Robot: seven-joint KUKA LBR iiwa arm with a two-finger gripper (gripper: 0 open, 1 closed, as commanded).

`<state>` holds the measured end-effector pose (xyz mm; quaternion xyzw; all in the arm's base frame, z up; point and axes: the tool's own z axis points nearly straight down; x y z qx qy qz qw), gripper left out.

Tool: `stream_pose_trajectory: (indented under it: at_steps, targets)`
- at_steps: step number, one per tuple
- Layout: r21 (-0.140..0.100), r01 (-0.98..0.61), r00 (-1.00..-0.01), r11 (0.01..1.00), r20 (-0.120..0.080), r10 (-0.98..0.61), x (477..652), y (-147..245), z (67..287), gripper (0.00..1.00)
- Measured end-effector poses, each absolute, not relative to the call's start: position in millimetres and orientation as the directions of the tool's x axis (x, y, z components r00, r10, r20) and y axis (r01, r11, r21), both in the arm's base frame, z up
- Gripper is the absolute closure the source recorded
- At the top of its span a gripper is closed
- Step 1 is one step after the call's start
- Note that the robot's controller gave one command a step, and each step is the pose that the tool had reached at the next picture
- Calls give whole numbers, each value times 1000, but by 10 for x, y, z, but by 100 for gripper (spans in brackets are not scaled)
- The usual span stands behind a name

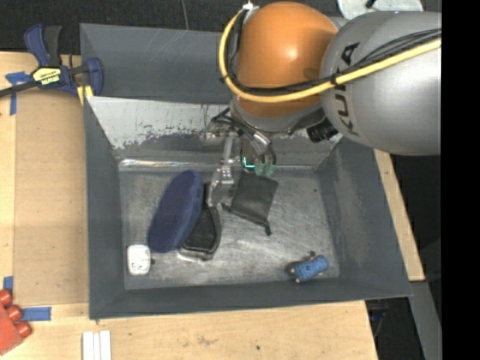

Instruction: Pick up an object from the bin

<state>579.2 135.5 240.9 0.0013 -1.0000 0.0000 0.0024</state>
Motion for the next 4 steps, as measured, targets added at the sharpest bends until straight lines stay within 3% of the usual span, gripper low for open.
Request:
stream_pose_trajectory:
  at_steps: [1, 2, 4]
  targets:
    - [14, 177, -984, 984, -22, 178, 6011, 1251, 1196, 0]
    - [2, 244, -970, 970, -12, 244, 5709, 1922, 741, 0]
    - [3, 248, -969, 969, -10, 248, 5716, 1900, 750, 0]
